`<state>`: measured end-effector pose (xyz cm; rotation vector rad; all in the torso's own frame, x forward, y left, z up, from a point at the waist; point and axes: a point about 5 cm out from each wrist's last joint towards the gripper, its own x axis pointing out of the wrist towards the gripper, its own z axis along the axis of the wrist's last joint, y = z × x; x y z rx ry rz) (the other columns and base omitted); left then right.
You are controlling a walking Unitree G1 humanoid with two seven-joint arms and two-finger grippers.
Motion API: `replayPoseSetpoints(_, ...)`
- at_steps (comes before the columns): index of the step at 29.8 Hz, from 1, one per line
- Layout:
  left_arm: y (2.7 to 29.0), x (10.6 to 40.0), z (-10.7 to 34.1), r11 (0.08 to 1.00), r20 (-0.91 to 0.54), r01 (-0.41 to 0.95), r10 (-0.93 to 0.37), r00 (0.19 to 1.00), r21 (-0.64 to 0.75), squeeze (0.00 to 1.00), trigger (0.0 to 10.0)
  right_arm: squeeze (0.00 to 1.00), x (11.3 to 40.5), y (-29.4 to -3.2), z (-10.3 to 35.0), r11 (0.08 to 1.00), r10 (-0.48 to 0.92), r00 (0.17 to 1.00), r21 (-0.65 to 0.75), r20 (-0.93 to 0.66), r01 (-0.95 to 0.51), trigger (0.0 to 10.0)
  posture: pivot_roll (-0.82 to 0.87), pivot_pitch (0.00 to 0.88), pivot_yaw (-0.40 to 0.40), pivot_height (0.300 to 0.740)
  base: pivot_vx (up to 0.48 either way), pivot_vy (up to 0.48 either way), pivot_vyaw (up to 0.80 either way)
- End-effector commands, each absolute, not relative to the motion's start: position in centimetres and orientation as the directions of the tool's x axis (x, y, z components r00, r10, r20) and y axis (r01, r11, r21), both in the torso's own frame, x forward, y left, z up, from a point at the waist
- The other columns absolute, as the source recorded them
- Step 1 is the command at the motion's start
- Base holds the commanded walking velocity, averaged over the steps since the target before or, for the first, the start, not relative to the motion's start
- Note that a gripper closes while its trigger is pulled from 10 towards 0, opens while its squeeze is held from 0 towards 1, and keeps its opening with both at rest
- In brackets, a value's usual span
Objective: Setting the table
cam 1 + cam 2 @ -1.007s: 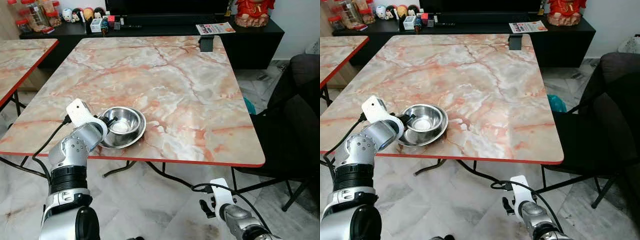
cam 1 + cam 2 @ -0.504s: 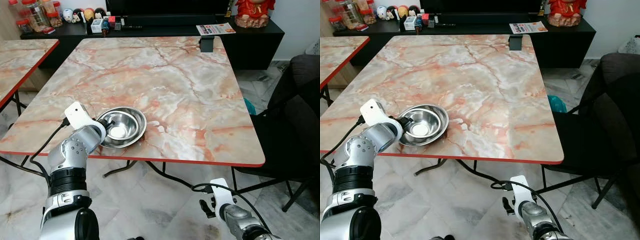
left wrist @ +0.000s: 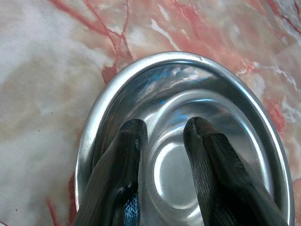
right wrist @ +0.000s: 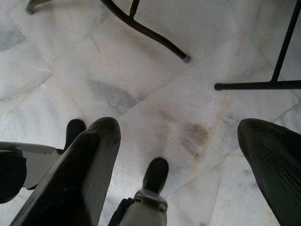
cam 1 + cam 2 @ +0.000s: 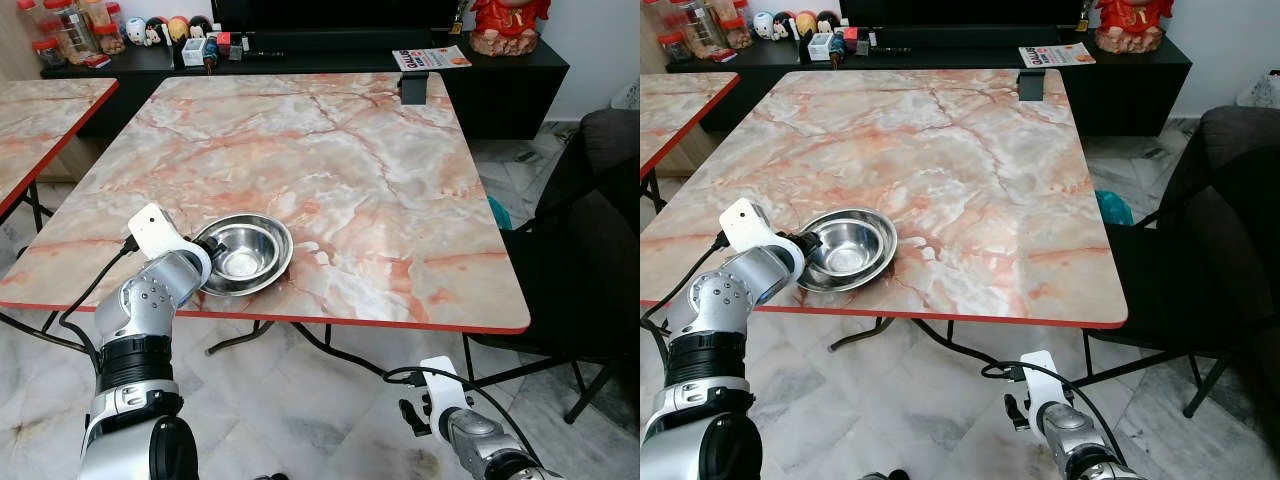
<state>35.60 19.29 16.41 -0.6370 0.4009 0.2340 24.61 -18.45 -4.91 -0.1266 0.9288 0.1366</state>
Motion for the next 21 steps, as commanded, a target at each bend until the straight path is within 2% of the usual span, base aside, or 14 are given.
replayPoseSetpoints(1,19.6,35.6,16.9,0.787,-0.42,-0.329,0.099,0.902,-0.522,0.0,10.0,0.0,24.7,-18.4,-4.9,0.984,0.065,0.59,-0.046,-0.805,-0.171,10.0,-0.04,0.072,0.052,0.74,0.0,0.0,0.0)
replayPoseSetpoints(9,20.4,35.5,17.1,0.791,-0.414,-0.352,0.138,0.9,-0.5,0.0,10.0,0.0,24.7,-18.3,-4.8,0.984,0.066,0.59,-0.045,-0.805,-0.172,10.0,-0.04,0.07,0.052,0.74,0.0,0.0,0.0)
replayPoseSetpoints(12,21.3,35.6,18.5,0.818,-0.329,-0.35,0.209,0.921,-0.457,0.0,10.0,0.0,24.7,-18.3,-4.8,0.984,0.066,0.59,-0.045,-0.805,-0.172,10.0,-0.04,0.07,0.052,0.74,0.0,0.0,0.0)
replayPoseSetpoints(16,21.5,35.5,19.1,0.818,-0.297,-0.348,0.228,0.927,-0.457,0.0,10.0,0.0,24.7,-18.3,-4.8,0.984,0.066,0.59,-0.045,-0.805,-0.172,10.0,-0.04,0.07,0.052,0.74,0.0,0.0,0.0)
replayPoseSetpoints(17,23.7,34.9,20.7,0.877,-0.158,-0.404,0.374,0.914,-0.26,0.0,10.0,0.0,24.7,-18.3,-4.8,0.984,0.067,0.59,-0.044,-0.805,-0.173,10.0,-0.03,0.068,0.049,0.74,0.0,0.0,0.0)
replayPoseSetpoints(21,26.5,33.4,21.1,0.863,-0.017,-0.503,0.504,0.864,0.043,0.0,10.0,0.0,24.8,-18.2,-4.8,0.984,0.069,0.59,-0.043,-0.804,-0.173,10.0,-0.03,0.066,0.05,0.74,0.0,0.0,0.0)
